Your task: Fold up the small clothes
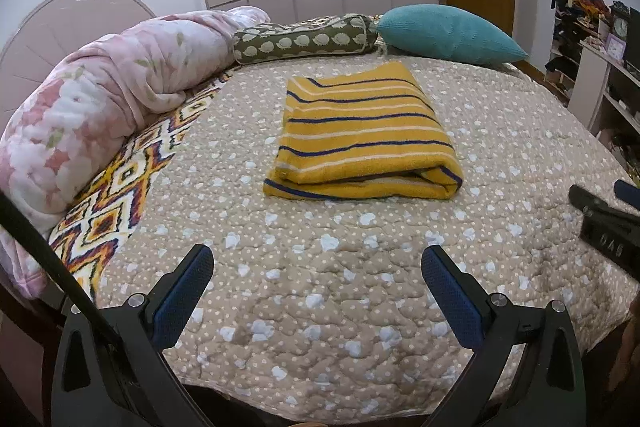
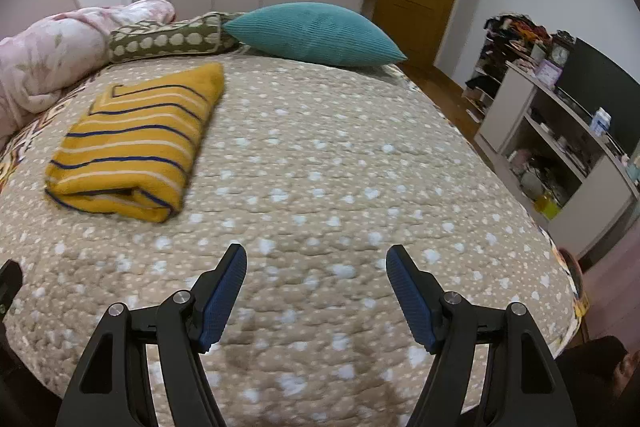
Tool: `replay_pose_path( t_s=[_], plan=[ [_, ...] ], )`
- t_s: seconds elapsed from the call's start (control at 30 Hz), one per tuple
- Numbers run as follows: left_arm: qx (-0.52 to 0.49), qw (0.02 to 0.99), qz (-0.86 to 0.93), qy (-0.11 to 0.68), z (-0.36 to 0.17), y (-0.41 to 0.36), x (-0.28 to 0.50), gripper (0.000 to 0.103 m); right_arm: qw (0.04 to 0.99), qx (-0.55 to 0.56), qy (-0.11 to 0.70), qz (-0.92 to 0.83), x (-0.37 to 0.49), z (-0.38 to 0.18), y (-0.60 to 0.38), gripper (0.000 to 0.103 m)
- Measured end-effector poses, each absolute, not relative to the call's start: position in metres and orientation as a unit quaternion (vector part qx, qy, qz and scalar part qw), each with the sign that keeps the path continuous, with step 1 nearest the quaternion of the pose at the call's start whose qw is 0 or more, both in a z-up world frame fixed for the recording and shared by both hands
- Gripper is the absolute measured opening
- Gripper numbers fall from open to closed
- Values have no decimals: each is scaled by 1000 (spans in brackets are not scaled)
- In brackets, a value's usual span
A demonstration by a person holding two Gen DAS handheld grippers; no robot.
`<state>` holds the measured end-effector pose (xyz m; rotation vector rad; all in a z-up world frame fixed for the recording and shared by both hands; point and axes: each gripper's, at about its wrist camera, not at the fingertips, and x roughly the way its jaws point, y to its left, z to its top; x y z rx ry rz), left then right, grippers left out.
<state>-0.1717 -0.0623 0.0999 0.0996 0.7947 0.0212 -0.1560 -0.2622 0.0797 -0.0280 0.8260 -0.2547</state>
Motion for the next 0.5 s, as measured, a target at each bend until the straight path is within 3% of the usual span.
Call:
replay_pose_path(
  t_s=[0.5],
  plan=[
    [63,914,-14,401,89,-77,-173,103,893,30,411,-178,-171,69,-337,79]
  ],
)
